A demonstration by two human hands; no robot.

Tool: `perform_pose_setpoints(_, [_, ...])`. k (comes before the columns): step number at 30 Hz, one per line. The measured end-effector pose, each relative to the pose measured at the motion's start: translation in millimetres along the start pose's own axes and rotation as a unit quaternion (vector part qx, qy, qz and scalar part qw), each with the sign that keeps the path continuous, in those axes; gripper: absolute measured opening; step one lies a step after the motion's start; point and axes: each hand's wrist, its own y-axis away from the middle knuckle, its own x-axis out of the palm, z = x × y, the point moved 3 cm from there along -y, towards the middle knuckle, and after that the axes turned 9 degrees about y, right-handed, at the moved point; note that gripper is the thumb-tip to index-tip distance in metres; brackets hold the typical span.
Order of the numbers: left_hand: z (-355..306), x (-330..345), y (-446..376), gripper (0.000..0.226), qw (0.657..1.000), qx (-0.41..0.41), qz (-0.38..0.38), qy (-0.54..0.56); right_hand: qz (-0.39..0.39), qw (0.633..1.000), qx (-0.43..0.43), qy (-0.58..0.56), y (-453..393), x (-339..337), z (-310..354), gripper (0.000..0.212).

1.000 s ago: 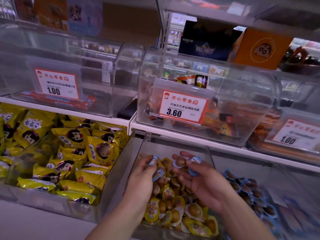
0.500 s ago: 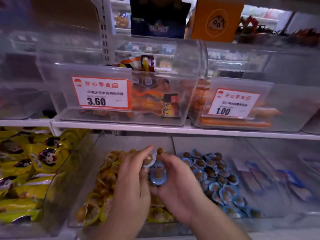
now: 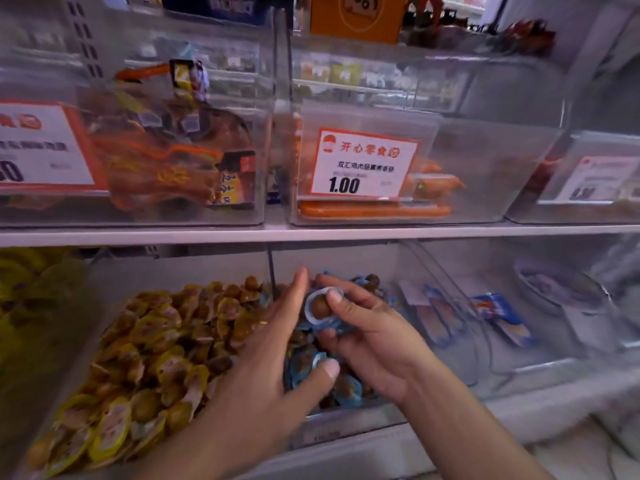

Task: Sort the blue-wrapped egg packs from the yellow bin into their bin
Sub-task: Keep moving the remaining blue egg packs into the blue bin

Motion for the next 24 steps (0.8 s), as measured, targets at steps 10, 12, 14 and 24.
perform_pose_setpoints(10, [82,-73,-15,0.028,0.968,-0.093,-0.055,-0.226,-0.282,0.838,-0.092,0.459,7,-104,38,0.016])
perform_pose_setpoints(12, [90,-71,-13,0.05,0.954,-0.118,0.018,-0.274,-0.318,0.841,-0.107,0.424,7,-102,37,0.023])
perform_pose_setpoints(14, [92,-61,-13,0.068,0.943,-0.138,0.091,-0.29,-0.323,0.839,-0.144,0.414,3,-84,32,0.026])
perform_pose_setpoints(24, [97,-84,-4,0.049,0.877,-0.179,0.073,-0.439,-0.041,0.777,-0.167,0.605,-28,50,-50,0.045])
